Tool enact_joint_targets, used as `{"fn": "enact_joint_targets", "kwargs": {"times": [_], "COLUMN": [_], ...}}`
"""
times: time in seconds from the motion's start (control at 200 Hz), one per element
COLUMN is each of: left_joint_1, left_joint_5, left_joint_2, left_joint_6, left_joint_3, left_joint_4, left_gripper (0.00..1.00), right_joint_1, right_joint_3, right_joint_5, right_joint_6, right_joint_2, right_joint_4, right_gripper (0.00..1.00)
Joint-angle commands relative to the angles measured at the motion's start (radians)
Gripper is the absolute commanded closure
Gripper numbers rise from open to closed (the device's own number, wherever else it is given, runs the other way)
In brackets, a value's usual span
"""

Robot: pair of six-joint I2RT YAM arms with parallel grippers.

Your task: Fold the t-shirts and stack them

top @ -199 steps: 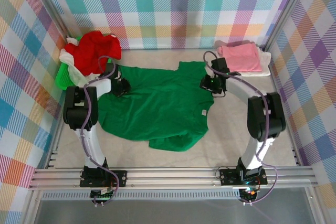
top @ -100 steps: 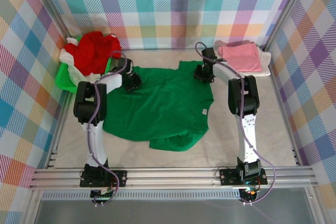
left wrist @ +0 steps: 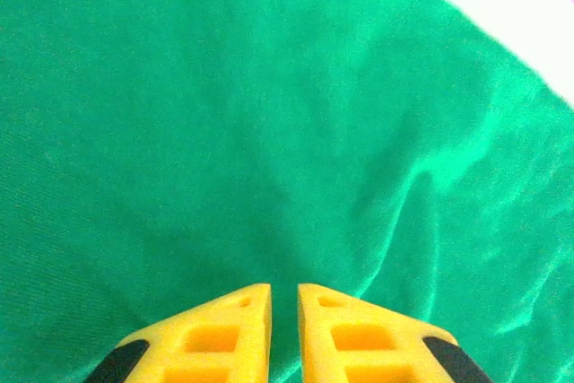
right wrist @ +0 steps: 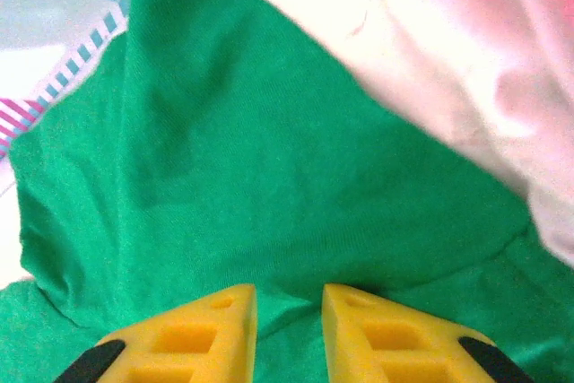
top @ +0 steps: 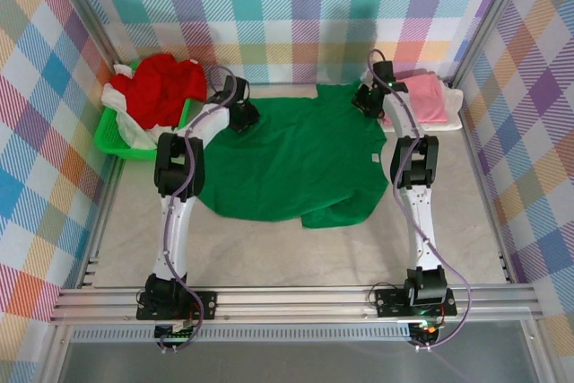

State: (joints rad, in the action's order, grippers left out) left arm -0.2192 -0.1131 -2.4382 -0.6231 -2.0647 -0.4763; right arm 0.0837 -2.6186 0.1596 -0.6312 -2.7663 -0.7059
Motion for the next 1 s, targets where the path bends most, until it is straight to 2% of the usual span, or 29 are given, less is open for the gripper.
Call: {"fn": "enact_joint_targets", "kwargs": {"times": [0.0,0.115,0.17,0.25,0.32,0.435,0.525,0.58,0.64,0.745,0.885,1.0], "left_joint_1": [0.057,0.06,0.06,0.057,0.041,0.001,0.0,0.0,0.002,0.027,0.076,0.077], "left_joint_5": [0.073,0.144,0.142,0.126,0.131,0.171,0.154,0.158,0.164,0.137,0.107,0.095], "left_joint_2": [-0.017,0.096,0.205,0.399,0.574,0.811,0.925,0.981,1.025,1.05,1.005,0.928], "left_joint_6": [0.041,0.097,0.101,0.094,0.097,0.119,0.121,0.119,0.117,0.12,0.137,0.153], "left_joint_3": [-0.098,-0.062,0.047,0.29,0.499,0.779,0.936,1.009,1.073,1.154,1.215,1.191], "left_joint_4": [-0.146,-0.189,-0.141,-0.042,0.002,-0.022,-0.083,-0.125,-0.155,-0.169,-0.085,-0.025], "left_gripper": [0.84,0.84,0.84,0.81,0.76,0.57,0.53,0.51,0.44,0.43,0.44,0.47], "right_joint_1": [0.016,0.03,0.041,0.063,0.093,0.141,0.198,0.24,0.282,0.338,0.376,0.401], "right_joint_3": [-0.028,0.097,0.18,0.368,0.615,1.088,1.421,1.562,1.657,1.78,1.926,1.978], "right_joint_5": [0.096,0.136,0.148,0.179,0.15,0.073,-0.03,-0.093,-0.109,-0.128,-0.114,-0.122], "right_joint_6": [0.031,0.083,0.108,0.141,0.175,0.184,0.191,0.188,0.18,0.15,0.096,0.073], "right_joint_2": [0.041,0.204,0.308,0.494,0.691,1.046,1.282,1.38,1.45,1.533,1.605,1.586], "right_joint_4": [-0.065,-0.051,-0.041,-0.002,0.063,0.241,0.356,0.357,0.315,0.235,0.289,0.368], "right_gripper": [0.7,0.65,0.63,0.61,0.59,0.55,0.55,0.54,0.55,0.55,0.56,0.57]}}
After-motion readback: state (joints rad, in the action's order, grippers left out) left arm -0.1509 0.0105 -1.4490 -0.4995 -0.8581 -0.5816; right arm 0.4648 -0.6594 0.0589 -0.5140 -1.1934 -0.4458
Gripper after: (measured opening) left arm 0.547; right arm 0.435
